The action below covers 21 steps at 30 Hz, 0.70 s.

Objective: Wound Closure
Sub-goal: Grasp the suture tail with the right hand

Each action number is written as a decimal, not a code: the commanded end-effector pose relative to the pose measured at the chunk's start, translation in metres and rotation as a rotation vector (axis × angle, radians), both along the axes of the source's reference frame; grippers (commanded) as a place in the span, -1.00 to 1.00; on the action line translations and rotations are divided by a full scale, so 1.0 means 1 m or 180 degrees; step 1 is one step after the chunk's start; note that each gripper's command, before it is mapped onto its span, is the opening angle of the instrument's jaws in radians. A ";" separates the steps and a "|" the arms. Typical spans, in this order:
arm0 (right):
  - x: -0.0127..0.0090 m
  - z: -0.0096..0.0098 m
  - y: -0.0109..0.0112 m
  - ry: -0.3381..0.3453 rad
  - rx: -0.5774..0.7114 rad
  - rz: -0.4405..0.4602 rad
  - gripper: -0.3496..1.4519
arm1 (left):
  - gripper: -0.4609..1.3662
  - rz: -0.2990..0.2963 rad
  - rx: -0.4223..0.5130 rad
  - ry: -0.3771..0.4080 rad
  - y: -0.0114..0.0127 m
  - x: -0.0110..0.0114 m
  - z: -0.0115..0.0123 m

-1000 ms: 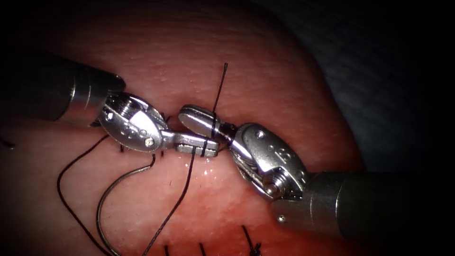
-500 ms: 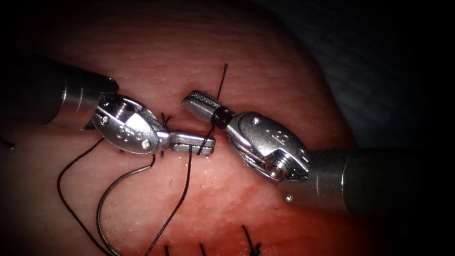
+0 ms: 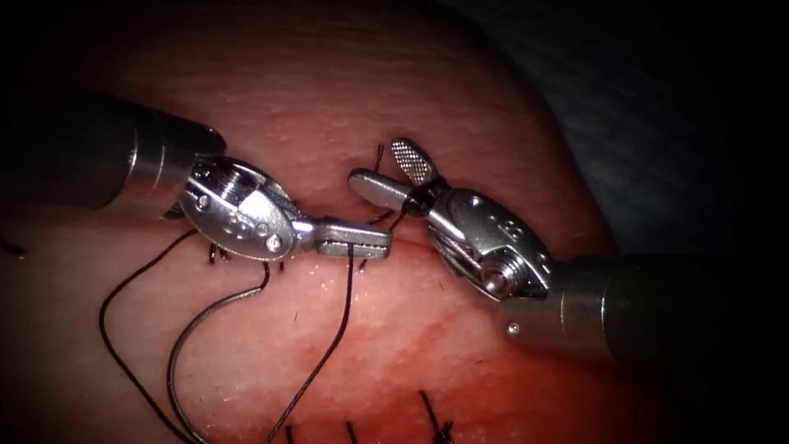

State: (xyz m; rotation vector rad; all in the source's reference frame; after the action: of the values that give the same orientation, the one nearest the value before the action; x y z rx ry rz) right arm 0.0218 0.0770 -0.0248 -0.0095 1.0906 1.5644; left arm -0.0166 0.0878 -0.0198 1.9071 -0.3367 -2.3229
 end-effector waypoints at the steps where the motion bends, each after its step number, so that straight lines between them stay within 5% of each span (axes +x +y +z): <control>1: 0.0001 0.0000 -0.0001 0.0045 0.0036 0.0037 0.57 | -0.88 0.0014 0.0019 0.0010 0.0001 0.0000 0.0003; 21: 0.0013 0.0034 -0.0013 0.0020 0.0334 -0.0033 0.45 | -0.88 -0.0014 0.0084 0.0050 0.0015 0.0007 0.0043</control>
State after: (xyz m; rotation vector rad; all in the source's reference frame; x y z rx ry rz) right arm 0.0231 0.0758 -0.0212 0.0721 1.0109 1.6129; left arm -0.0159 0.0894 -0.0155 1.9049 -0.3217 -2.3578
